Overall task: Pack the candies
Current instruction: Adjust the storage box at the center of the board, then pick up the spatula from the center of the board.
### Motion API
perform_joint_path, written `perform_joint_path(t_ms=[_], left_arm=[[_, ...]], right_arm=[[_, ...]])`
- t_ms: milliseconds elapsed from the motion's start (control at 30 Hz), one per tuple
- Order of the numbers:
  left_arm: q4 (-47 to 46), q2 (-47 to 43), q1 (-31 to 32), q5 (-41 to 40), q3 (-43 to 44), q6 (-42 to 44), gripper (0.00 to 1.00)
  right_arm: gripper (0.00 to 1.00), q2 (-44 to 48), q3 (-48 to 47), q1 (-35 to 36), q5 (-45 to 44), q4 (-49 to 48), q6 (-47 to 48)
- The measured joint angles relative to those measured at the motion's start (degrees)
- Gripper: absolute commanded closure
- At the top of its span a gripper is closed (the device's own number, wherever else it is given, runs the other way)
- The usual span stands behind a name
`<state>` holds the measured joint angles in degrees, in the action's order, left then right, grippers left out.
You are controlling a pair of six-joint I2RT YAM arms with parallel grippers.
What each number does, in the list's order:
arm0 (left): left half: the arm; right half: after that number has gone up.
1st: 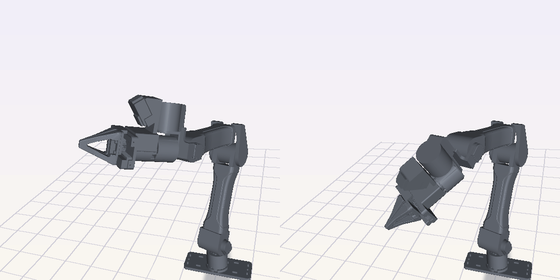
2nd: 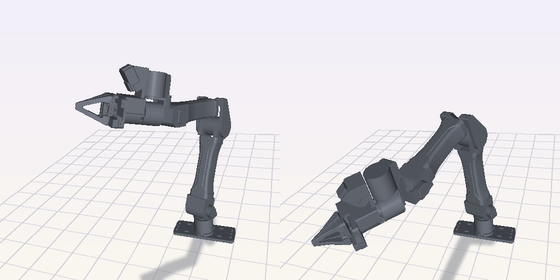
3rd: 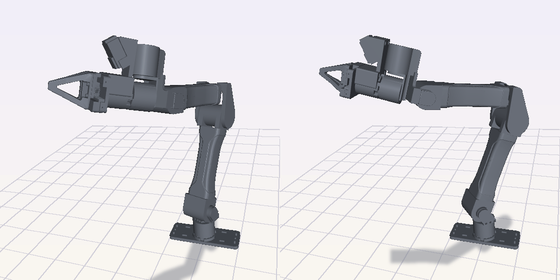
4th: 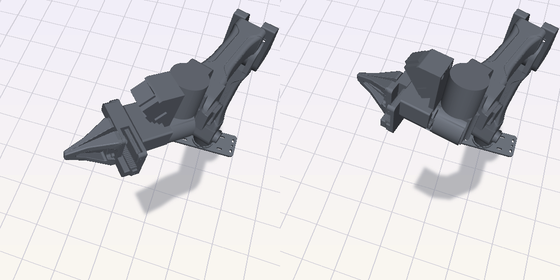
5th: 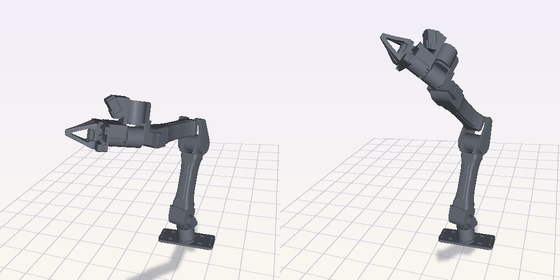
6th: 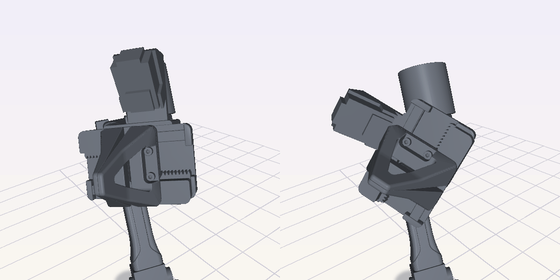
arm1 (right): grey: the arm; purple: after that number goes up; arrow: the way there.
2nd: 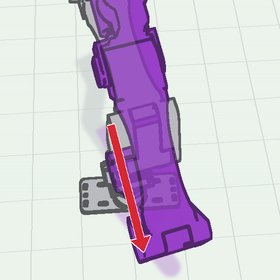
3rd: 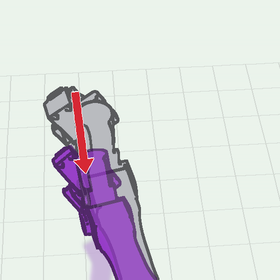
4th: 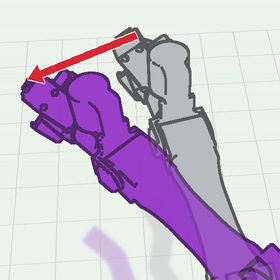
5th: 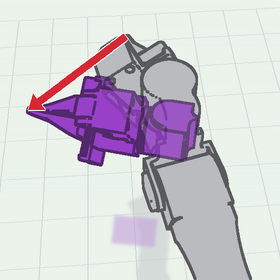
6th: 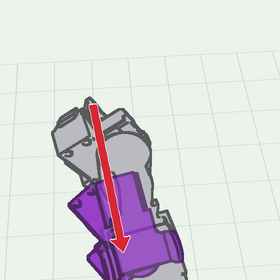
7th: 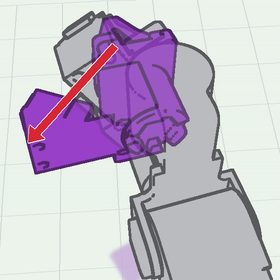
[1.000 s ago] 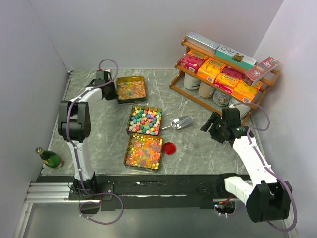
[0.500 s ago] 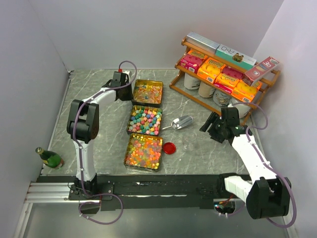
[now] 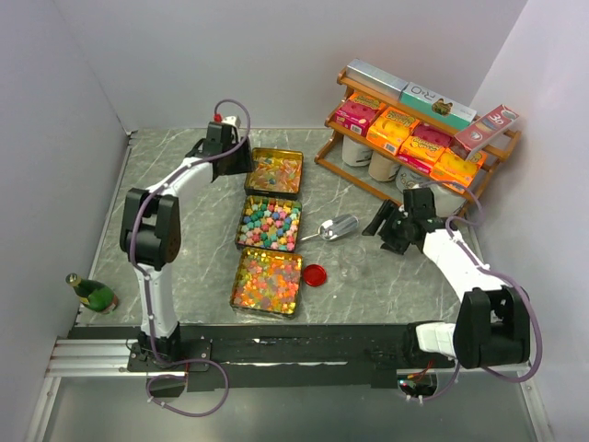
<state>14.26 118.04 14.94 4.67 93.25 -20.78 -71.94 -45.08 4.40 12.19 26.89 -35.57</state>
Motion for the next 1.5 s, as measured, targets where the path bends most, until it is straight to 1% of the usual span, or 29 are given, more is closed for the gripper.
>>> perform_joint_path(t_ms=[67, 100, 233, 300, 467, 500, 567, 600, 667, 700, 733, 767, 800, 867, 900, 967, 1133, 1233, 1367, 1500], left_arm=[[0.0, -2.0, 0.0, -0.5, 0.0, -1.0, 0.34], [-0.1, -3.1, 0.0, -1.0, 0.0, -1.5, 0.29], [-1.0, -10.5, 0.0, -2.0, -2.4, -3.6, 0.22], [-1.1, -15.0, 0.0, -2.6, -3.8, -4.2, 0.18], [-0.6, -24.3, -0.9, -6.3, -4.2, -4.9, 0.16], [-0.5, -25.7, -1.3, -6.6, -4.3, -5.0, 0.15], [-0.6, -29.3, -3.1, -7.3, -5.6, -5.9, 0.13], [-0.8, -31.4, -4.2, -7.8, -6.7, -6.4, 0.08], [-1.3, -35.2, -6.8, -8.8, -9.7, -8.2, 0.03], [-1.3, -37.1, -8.1, -8.7, -11.2, -9.0, 0.0], [-1.4, -38.6, -9.5, -8.5, -12.5, -10.2, 0.03], [-1.4, -39.7, -10.5, -8.4, -13.4, -10.8, 0.04], [-1.2, -40.8, -11.5, -8.1, -14.1, -11.8, 0.04], [0.4, -41.9, -12.9, -7.5, -14.2, -12.7, 0.04], [0.9, -42.1, -13.2, -7.4, -14.1, -12.9, 0.03], [2.7, -42.2, -13.8, -7.0, -13.5, -13.1, 0.04], [4.4, -43.9, -14.6, -5.2, -13.4, -12.9, 0.03], [4.4, -45.8, -14.8, -1.8, -13.4, -12.2, 0.04], [3.2, -46.9, -14.8, 5.9, -13.8, -11.1, 0.03], [0.6, -47.1, -14.5, 15.2, -17.1, -10.9, 0.03]], right_arm=[[0.24, -0.8, 0.0, 0.4, 0.8, -1.7, -0.3], [0.24, -1.4, 0.0, 0.9, 1.2, -3.0, -0.6], [0.31, -6.5, -2.4, 2.6, 2.1, -5.0, -1.0], [0.31, -9.8, -4.3, 3.1, 2.3, -6.4, -1.4], [0.34, -16.5, -8.0, 3.5, 2.6, -8.3, -1.9], [0.39, -17.5, -8.3, 3.5, 2.8, -8.9, -1.9], [0.43, -18.9, -8.5, 3.8, 3.3, -9.7, -1.9], [0.48, -19.8, -8.6, 3.9, 3.6, -10.2, -2.0], [0.51, -21.8, -9.2, 4.3, 3.7, -10.8, -2.0], [0.59, -22.5, -9.4, 4.7, 3.8, -11.0, -2.0], [0.64, -23.2, -9.8, 5.0, 3.8, -11.2, -2.1], [0.69, -23.8, -10.2, 5.4, 3.8, -11.4, -2.0], [0.77, -24.2, -10.5, 5.7, 3.9, -11.7, -2.0], [0.85, -24.5, -10.9, 6.1, 3.9, -12.0, -2.1], [0.92, -24.5, -11.0, 6.3, 4.0, -12.3, -2.3], [1.0, -24.5, -11.4, 6.4, 4.7, -13.2, -3.3], [1.0, -23.7, -12.0, 6.8, 5.0, -14.8, -4.4], [1.0, -22.3, -12.0, 7.2, 3.9, -14.7, -4.4], [1.0, -16.7, -12.0, 8.1, 0.6, -12.9, -3.5], [1.0, -9.2, -13.2, 8.4, -2.7, -10.2, -1.1]])
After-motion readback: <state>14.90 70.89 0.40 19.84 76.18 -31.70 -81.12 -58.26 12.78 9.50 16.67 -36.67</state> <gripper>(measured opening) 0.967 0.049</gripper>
